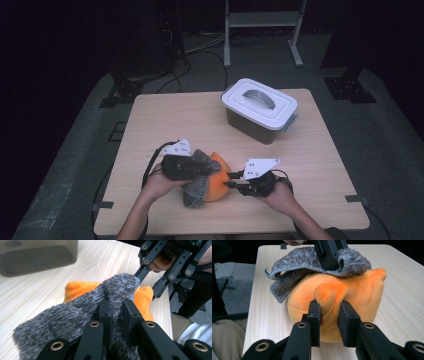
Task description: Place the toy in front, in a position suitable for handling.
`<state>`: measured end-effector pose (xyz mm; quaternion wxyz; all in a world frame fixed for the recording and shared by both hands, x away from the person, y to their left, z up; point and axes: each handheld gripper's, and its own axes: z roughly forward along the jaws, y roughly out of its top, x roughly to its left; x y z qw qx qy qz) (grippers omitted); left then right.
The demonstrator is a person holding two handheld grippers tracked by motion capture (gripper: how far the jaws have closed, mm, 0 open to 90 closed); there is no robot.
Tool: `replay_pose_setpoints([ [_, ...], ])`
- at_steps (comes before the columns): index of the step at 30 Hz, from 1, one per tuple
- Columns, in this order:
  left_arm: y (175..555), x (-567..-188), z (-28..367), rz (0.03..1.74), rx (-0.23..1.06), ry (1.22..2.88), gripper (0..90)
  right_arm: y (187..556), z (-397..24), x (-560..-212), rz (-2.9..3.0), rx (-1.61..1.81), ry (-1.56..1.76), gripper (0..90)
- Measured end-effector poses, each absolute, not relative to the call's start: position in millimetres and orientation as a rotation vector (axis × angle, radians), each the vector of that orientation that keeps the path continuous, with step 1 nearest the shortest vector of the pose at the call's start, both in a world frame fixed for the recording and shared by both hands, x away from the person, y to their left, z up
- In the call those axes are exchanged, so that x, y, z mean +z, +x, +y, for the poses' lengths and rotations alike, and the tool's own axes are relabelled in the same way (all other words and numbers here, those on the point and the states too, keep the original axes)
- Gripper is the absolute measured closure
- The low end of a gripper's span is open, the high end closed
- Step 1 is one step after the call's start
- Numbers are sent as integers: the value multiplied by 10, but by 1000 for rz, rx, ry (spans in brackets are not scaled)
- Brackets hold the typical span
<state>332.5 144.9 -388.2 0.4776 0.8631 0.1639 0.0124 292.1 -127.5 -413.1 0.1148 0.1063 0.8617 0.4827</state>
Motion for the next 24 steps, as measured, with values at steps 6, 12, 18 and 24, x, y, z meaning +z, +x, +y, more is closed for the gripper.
replay_pose_setpoints([
  [6,3376,-3912,1551,442,29,2107,794,2938,-1293,-4142,2521,1423,321,717],
  [12,3303,-3804,1465,384,-12,2055,793,2928,-1276,-4147,2532,1420,297,718],
  [18,3292,-3848,1400,357,-17,2093,792,2942,-1365,-4159,2555,1388,278,726],
  [24,3364,-3924,1562,435,-3,2076,787,3017,-1486,-4190,2589,1385,318,703],
])
